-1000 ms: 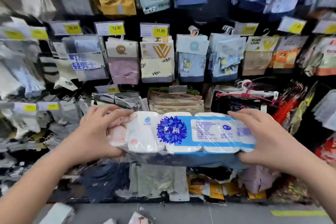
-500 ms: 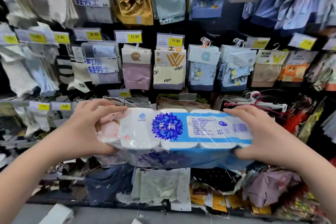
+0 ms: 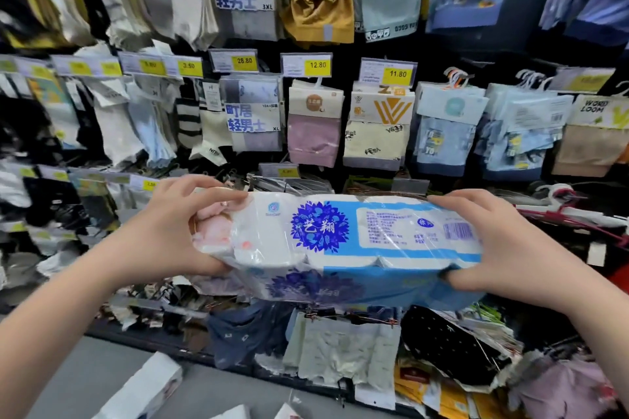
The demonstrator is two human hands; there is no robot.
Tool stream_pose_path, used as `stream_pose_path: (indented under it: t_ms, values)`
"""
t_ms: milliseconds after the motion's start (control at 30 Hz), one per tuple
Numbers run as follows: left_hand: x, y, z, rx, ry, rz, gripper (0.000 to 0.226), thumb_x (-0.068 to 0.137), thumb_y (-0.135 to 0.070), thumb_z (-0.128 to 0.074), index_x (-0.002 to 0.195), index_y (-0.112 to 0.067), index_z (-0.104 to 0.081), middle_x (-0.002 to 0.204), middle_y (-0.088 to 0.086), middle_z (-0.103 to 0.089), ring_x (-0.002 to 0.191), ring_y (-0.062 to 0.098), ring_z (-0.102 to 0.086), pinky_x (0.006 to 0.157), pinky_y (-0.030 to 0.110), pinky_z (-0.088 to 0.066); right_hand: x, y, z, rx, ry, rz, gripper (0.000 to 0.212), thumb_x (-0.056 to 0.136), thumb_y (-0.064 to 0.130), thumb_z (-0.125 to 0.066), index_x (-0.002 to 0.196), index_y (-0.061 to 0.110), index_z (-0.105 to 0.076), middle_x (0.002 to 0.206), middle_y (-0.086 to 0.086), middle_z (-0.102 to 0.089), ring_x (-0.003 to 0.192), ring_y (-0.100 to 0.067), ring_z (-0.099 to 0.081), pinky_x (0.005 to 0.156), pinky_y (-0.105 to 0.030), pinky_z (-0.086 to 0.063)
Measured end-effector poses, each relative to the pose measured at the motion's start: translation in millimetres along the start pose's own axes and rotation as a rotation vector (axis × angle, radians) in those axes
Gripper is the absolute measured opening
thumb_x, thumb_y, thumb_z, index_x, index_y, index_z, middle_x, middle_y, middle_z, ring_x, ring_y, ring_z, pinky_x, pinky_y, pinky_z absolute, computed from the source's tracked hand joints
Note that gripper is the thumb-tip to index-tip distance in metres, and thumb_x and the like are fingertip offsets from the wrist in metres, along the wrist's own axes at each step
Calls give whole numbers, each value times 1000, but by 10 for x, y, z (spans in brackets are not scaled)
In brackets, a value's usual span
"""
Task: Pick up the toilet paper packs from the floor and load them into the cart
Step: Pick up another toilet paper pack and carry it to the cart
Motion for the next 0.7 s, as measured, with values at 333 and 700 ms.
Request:
stream_pose_path:
  t_ms: [333, 700]
  values:
    - [-762, -21, 336, 142, -122, 223, 93, 42, -59, -83, 129, -66, -50, 134, -20, -42, 132, 15, -32, 114, 36, -26, 491, 364, -82, 80, 58, 239, 109, 51, 55, -72, 152, 43, -34, 146, 12, -38, 134, -15, -38, 115, -36, -36]
    - [-1846, -583, 399, 211, -206, 506, 90, 44, -55, -80, 128, -67, -50, 133, -21, -44, 134, 19, -36, 116, 42, -31, 620, 722, -218, 119, 139, 522, 108, 51, 55, -69, 152, 40, -35, 146, 7, -37, 134, -19, -38, 115, -38, -36]
Point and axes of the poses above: each hand's wrist, its own x-axis towards the middle knuckle, its own z-axis out of the back of the hand, y = z × x, the point moved 4 cm from there along x, towards the middle knuckle
